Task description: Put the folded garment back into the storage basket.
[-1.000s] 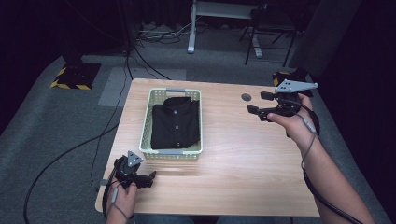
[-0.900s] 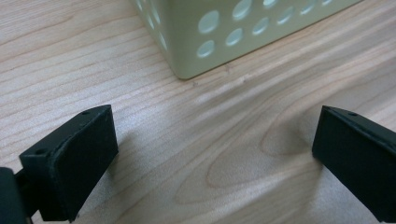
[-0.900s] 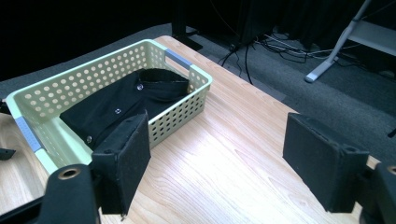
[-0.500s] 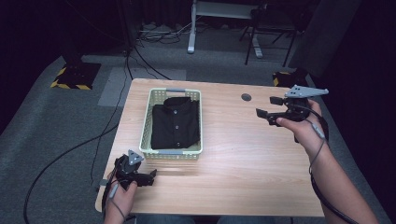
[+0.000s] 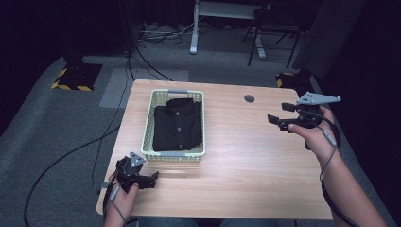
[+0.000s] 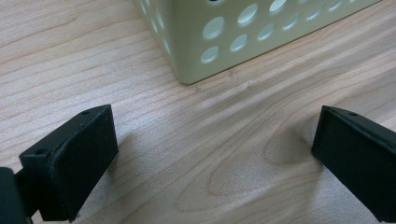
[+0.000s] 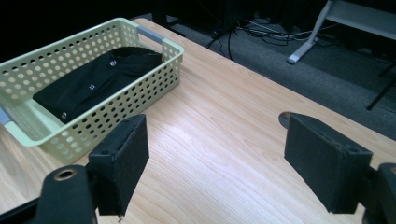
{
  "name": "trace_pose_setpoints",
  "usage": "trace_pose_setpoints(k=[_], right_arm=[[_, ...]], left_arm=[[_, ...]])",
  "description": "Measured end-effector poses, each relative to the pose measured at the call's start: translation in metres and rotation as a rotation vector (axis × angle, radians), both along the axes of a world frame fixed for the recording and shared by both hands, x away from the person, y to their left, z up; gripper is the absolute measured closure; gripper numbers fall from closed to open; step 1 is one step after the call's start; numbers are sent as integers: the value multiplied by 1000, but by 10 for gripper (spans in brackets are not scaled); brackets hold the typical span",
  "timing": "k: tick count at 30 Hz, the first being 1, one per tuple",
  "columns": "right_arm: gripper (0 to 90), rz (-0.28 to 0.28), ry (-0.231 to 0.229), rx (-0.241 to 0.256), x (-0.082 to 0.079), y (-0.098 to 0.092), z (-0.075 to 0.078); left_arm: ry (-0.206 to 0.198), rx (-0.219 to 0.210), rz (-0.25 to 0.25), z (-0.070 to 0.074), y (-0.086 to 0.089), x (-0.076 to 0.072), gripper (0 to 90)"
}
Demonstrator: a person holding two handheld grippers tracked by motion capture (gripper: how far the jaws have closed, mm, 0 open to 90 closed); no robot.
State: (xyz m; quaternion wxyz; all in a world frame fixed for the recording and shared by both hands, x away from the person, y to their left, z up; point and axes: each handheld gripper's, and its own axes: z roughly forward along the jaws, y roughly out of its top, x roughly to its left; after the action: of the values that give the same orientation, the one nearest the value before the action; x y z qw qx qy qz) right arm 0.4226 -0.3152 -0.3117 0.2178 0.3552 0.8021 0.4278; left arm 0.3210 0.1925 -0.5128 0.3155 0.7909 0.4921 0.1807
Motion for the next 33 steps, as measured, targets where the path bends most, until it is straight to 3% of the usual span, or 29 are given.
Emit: trace_pose_setpoints(k=[19,33], right_arm=[[221,-63,24,-17,-11,-31,-15],[220,-131,79,-21,-17,-65,-40]], left_arm=[[-1,0,1,0,0,0,2],[0,0,-2,0,0,1,2]])
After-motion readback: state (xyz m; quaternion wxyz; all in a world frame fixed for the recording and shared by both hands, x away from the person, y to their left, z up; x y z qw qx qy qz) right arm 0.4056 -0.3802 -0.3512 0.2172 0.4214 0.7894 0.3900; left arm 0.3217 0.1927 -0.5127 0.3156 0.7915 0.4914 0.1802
